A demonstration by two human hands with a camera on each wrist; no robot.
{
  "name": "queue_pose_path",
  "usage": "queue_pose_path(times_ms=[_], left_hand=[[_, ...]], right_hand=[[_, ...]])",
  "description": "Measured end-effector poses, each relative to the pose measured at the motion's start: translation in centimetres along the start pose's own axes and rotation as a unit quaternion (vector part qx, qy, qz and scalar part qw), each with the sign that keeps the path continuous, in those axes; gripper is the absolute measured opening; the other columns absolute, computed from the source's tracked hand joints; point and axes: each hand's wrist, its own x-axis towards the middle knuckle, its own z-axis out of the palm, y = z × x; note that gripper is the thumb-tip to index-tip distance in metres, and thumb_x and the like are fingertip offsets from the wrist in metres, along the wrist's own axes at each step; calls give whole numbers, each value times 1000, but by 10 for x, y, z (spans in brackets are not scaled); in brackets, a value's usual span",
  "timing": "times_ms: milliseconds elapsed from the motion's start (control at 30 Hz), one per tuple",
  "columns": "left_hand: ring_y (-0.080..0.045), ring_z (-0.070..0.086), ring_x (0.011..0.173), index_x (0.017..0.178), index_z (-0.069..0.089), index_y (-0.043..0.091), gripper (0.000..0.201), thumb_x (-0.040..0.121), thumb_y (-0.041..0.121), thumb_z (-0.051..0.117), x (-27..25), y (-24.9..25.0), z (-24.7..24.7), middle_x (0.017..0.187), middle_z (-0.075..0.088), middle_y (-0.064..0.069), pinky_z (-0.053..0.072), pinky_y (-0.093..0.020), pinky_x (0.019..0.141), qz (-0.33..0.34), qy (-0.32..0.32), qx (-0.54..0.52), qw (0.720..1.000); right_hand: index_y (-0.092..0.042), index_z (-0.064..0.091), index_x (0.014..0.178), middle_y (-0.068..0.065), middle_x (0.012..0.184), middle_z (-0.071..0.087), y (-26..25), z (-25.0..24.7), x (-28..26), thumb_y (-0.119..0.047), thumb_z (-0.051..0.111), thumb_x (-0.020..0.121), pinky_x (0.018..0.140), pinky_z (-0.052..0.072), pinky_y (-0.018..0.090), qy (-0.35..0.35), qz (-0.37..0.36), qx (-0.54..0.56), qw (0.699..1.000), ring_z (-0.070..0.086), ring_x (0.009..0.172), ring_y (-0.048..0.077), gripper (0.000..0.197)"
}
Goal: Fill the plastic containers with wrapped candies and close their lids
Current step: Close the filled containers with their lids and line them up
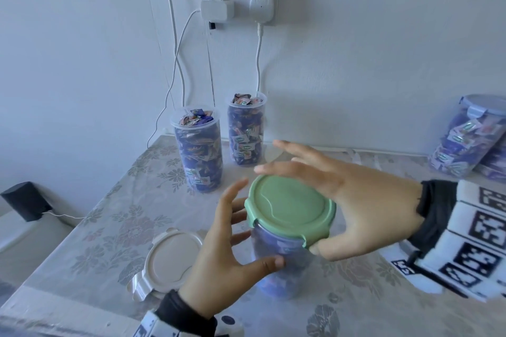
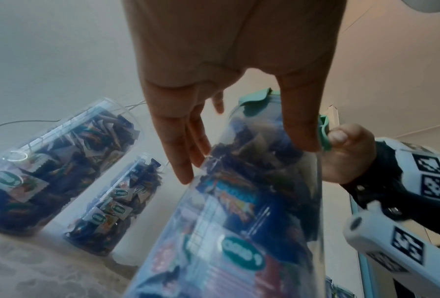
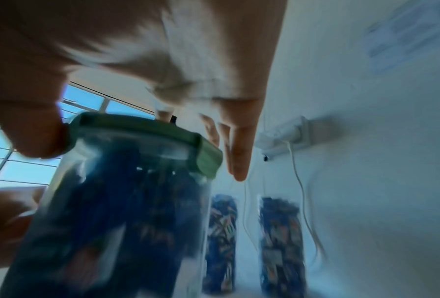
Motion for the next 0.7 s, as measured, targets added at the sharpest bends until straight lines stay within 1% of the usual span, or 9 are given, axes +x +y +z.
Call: queue_pose_path(times_ms=[67,100,167,233,267,333,533,633,700], left_hand=[[-1,47,123,131,26,58,97,56,30,83,1,4,0,132,46,26,48,-17,88,21,-17,9,1000],[-1,47,123,129,30,58,95,57,26,83,2,6,0,134,45,26,49,-19,88,27,-21,9,999],[-9,52,120,123,42,53,88,53,20,84,4,8,1,132,52,17,53,-31,88,19,-18,-9,1000],[-14,57,116,116,49,49,82,48,21,86,8,10,3,126,59,10,54,-43,87,6,-9,-29,1000],[-15,58,115,114,50,48,81,46,22,86,11,11,4,123,61,9,54,-46,86,0,-8,-35,999],[-15,58,114,112,50,48,80,44,24,86,17,13,10,120,63,9,54,-47,85,-4,-10,-34,999],[-13,58,113,112,50,48,80,44,23,85,41,18,56,117,63,11,55,-38,83,-13,-34,-37,999],[-11,59,111,110,50,48,80,43,22,85,56,20,91,116,63,13,56,-34,78,-24,-46,-47,998],[-9,59,109,109,50,48,81,43,17,85,67,21,115,116,63,15,56,-33,76,-29,-54,-56,997]], right_hand=[[-62,4,138,-23,154,3,12,15,-8,-44,81,66,112,26,29,14,23,129,991,14,141,-3,106],[-60,3,138,-26,152,10,17,23,-12,-43,82,67,111,27,27,40,28,180,982,19,140,-5,107],[-54,5,141,-27,145,29,23,32,-18,-37,82,69,109,35,25,66,48,279,957,36,132,-3,107],[-52,9,141,-24,139,42,27,43,-25,-35,80,72,105,43,33,76,64,346,933,48,125,4,100],[-52,11,140,-23,137,44,30,49,-28,-36,78,73,103,45,36,84,70,363,926,51,124,6,97],[-54,12,139,-24,134,45,38,55,-36,-36,75,74,100,47,36,102,79,385,914,52,122,9,92],[-52,14,140,-23,134,45,66,50,-73,-32,71,77,97,45,24,136,101,439,882,50,124,12,88],[-55,19,136,-26,131,47,83,43,-98,-35,71,75,94,46,23,169,128,431,877,53,122,12,83],[-56,22,134,-24,129,50,96,39,-117,-36,71,74,94,47,26,189,141,429,872,55,119,12,80]])
